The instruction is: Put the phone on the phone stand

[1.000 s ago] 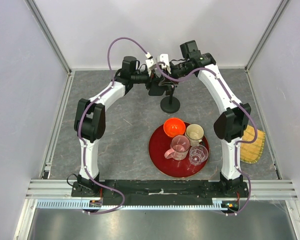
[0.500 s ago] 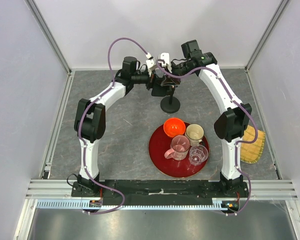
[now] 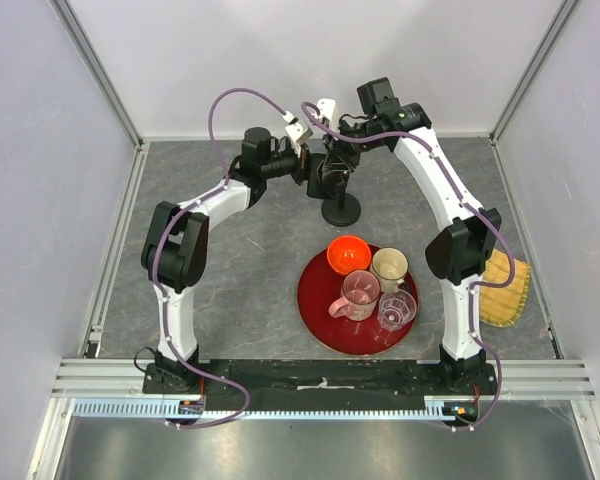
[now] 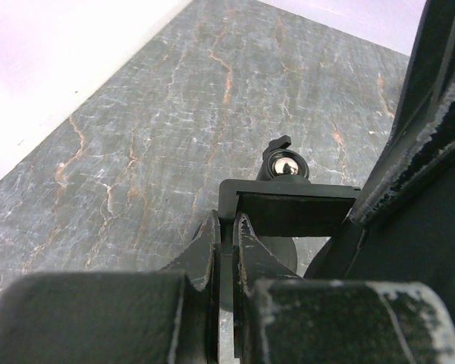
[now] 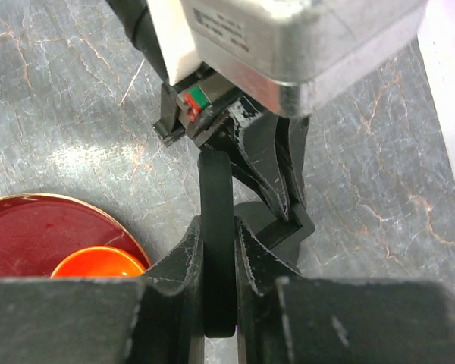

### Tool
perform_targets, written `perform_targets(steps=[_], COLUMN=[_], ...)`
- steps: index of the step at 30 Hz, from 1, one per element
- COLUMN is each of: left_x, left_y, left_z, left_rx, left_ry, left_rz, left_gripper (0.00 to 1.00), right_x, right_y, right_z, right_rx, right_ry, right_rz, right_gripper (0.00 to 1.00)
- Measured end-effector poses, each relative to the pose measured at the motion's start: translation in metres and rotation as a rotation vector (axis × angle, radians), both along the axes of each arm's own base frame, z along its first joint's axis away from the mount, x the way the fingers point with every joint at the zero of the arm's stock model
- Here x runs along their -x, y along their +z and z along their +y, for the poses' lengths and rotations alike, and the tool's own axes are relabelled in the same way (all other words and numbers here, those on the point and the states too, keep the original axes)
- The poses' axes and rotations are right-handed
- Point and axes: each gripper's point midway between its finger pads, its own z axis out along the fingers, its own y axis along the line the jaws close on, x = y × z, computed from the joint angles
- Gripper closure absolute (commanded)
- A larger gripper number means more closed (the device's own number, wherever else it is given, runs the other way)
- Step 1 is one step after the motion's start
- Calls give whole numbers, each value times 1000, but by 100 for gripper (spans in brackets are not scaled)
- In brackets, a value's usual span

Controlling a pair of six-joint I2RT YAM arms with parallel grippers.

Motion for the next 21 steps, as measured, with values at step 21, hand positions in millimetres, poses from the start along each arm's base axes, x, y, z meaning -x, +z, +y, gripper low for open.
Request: perform_targets(steps=[21], left_x=[-14], left_y=[5], left_z=[25], left_rx=[87], left_ry=[536], left_rz=[28], left_gripper=[98], right_x=[-23], right_y=[-1], right_z=[-23], right_rx=[62], right_ry=[-696], right_rz=[-139], right_gripper=[100])
